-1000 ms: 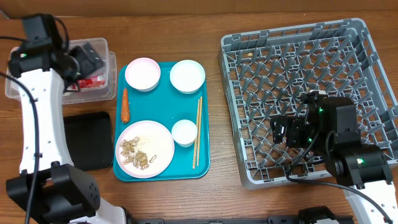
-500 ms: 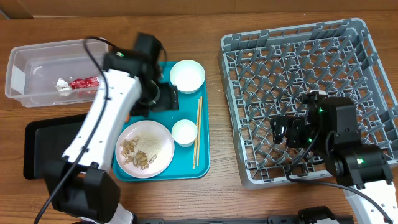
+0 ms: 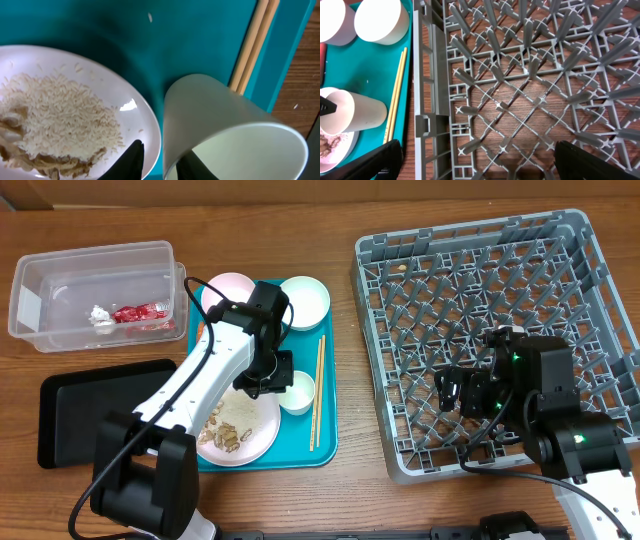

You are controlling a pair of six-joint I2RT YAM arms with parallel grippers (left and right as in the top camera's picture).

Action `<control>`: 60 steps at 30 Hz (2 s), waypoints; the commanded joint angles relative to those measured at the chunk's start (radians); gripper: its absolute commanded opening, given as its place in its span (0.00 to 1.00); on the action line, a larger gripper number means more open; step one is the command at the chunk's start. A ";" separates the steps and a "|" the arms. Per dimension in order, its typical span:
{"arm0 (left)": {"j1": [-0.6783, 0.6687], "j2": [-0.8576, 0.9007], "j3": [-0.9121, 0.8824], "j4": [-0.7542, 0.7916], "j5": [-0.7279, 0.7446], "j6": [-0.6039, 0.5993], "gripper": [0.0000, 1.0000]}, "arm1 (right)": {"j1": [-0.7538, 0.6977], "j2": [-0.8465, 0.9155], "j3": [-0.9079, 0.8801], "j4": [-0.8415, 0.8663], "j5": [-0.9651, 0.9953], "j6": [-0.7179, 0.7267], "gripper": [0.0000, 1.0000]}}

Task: Sort waste into correct bins and load items into the dishwasher
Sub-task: 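Grasp the white cup on the tray with the left gripper and lift, then hand the white cup from the left gripper to the right gripper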

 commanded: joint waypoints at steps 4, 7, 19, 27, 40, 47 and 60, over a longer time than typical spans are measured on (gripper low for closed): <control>-0.006 -0.001 -0.005 0.016 0.044 0.010 0.04 | -0.004 -0.005 0.024 0.002 0.009 0.003 1.00; 0.013 -0.001 0.029 0.005 0.075 0.030 0.04 | -0.004 -0.005 0.024 0.002 0.009 0.003 1.00; 0.286 0.001 0.246 0.048 1.018 0.196 0.04 | -0.045 0.089 0.024 0.284 -0.465 -0.098 1.00; 0.275 0.001 0.246 0.000 1.197 0.196 0.04 | -0.045 0.254 0.024 0.373 -1.041 -0.317 1.00; 0.167 0.001 0.246 -0.056 1.197 0.196 0.04 | -0.044 0.295 0.024 0.538 -1.180 -0.318 1.00; 0.116 0.001 0.246 -0.042 1.214 0.196 0.04 | -0.044 0.295 0.023 0.539 -1.124 -0.316 1.00; 0.088 0.001 0.246 -0.022 1.319 0.196 0.04 | -0.044 0.303 0.023 0.542 -0.978 -0.315 1.00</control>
